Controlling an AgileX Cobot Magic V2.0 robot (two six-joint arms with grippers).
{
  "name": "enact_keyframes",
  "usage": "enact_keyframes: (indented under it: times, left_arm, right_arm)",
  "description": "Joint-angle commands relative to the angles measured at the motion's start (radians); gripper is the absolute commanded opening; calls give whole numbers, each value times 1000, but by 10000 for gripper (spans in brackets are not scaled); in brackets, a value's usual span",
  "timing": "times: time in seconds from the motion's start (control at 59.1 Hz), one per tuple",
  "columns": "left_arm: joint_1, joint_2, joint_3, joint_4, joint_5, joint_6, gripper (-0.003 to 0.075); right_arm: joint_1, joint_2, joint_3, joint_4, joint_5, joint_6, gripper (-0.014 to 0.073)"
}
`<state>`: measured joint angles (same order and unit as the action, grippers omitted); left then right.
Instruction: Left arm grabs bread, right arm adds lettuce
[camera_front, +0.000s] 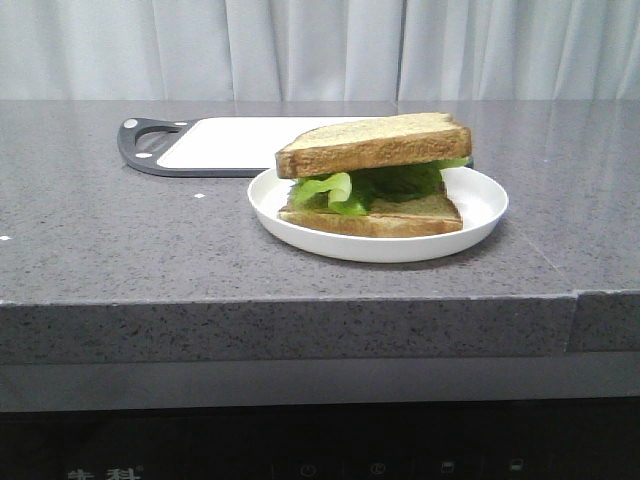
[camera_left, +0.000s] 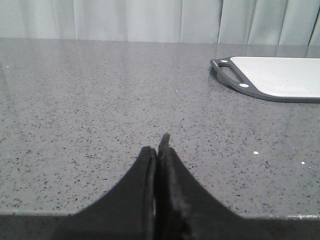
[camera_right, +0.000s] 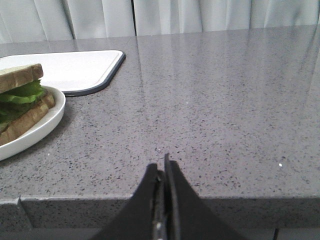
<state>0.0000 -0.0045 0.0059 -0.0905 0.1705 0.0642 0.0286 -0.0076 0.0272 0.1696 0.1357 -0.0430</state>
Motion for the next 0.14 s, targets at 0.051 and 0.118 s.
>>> enact_keyframes:
  times: [0.051,0.118]
  left_arm:
    - [-4,-17,3,-11,-91,-7,-20]
    - [-4,-17,3,-11,-91,-7,-20]
  right_arm:
    - [-6,-24,-2,-11,-88,-4,-61]
    - [-6,-24,-2,-11,-88,-4,-61]
